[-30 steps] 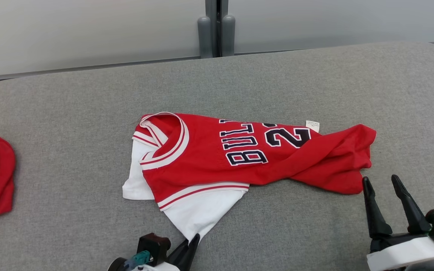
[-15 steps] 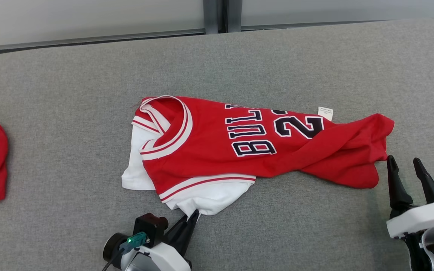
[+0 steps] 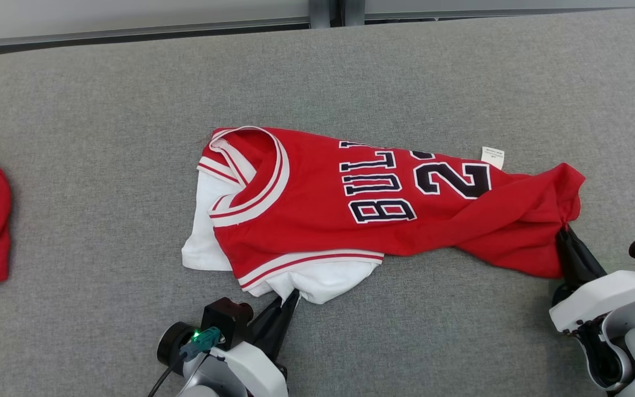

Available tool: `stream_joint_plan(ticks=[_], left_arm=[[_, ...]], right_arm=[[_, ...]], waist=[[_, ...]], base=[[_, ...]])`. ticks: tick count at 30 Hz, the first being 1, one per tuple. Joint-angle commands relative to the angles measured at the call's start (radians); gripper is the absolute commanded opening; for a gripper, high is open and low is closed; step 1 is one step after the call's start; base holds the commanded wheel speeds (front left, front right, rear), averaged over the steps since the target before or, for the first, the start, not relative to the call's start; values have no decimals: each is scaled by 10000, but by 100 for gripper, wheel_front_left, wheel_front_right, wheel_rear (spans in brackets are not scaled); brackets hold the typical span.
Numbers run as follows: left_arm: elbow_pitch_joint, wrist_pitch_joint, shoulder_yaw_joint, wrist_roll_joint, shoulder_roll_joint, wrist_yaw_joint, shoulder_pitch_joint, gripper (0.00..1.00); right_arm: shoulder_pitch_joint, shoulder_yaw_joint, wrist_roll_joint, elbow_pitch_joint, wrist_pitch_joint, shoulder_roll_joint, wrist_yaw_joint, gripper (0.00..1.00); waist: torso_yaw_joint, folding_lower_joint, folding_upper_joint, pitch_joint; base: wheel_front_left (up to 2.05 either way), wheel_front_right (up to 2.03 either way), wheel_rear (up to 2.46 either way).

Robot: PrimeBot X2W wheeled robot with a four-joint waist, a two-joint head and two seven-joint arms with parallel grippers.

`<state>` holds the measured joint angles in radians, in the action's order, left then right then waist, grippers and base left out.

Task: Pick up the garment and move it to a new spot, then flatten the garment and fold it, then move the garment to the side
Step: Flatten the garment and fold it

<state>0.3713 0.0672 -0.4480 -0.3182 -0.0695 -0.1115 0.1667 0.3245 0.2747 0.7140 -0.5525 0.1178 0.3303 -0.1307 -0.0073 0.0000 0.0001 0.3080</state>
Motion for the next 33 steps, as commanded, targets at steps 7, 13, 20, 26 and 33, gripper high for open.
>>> stream_joint_plan(ticks=[7,13,20,26,33], left_arm=[[352,114,38,-93,-140,219,32,0],[194,420,91,-116,-166,269,52,0],[-1311,1674,807,34,-466,685,437,0],[-3560,1962,1622,436,-872,957,1053,0],[-5870,1984,2534,815,-1157,744,2639,0]], right_arm=[[-362,146,231,212,441,348,0,0],[-557,-4,9,643,914,467,0,0],[-627,-510,-523,1758,1226,691,0,0],[-431,-1088,-962,2931,1305,1011,0,0],[-16,-1851,-1329,4373,794,1493,1,0]], waist=[[-74,0,-1,-132],[-228,0,-1,-304],[-273,0,-1,-565],[-178,0,-1,-773],[-12,0,-1,-1126]], base=[[0,0,0],[0,0,0],[0,0,0],[0,0,0],[0,0,0]])
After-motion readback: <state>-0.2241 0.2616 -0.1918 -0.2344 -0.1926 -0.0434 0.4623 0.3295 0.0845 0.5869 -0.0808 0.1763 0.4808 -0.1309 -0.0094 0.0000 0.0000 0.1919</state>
